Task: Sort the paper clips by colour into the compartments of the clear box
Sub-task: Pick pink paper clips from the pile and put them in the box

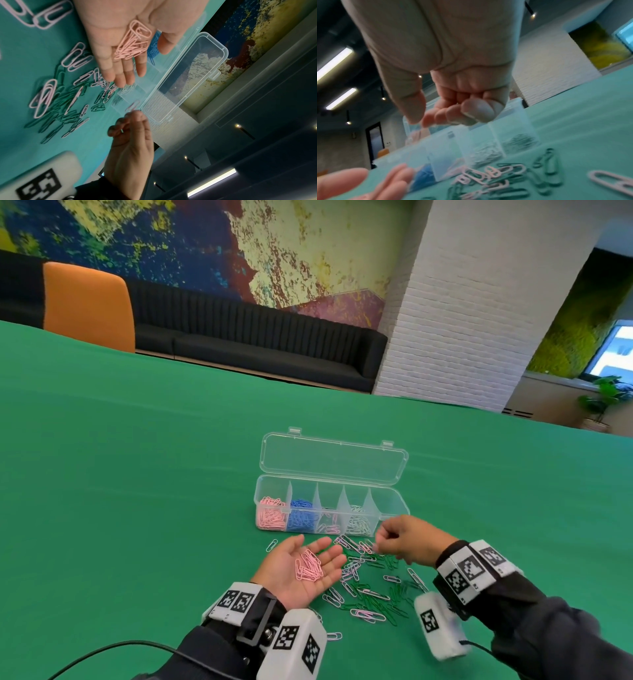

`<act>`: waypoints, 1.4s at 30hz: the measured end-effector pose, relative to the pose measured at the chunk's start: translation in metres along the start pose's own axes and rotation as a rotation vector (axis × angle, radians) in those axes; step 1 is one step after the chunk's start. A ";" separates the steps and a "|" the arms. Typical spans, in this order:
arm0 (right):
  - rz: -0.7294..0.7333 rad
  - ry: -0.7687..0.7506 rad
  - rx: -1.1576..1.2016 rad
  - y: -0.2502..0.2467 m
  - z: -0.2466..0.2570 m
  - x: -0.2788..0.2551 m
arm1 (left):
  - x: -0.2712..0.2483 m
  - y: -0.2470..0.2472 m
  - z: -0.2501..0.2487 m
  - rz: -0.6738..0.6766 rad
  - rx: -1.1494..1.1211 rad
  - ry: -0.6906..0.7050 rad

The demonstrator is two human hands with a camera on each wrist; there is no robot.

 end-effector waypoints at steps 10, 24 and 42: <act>-0.079 0.058 -0.397 0.018 0.000 0.033 | 0.004 -0.005 0.000 0.032 -0.048 -0.023; 0.093 0.042 -0.535 0.025 0.005 0.046 | 0.001 -0.003 -0.001 0.038 -0.057 0.007; -0.216 -0.130 0.730 0.011 0.005 0.014 | 0.001 -0.003 -0.001 -0.016 -0.058 0.019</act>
Point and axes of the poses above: each hand's wrist, its own x-axis towards the middle knuckle, its own y-axis out of the palm, z = x × y, the point moved 1 cm from there along x, towards the middle knuckle, and after that the axes turned 4 degrees about -y, right-handed, at the moved point
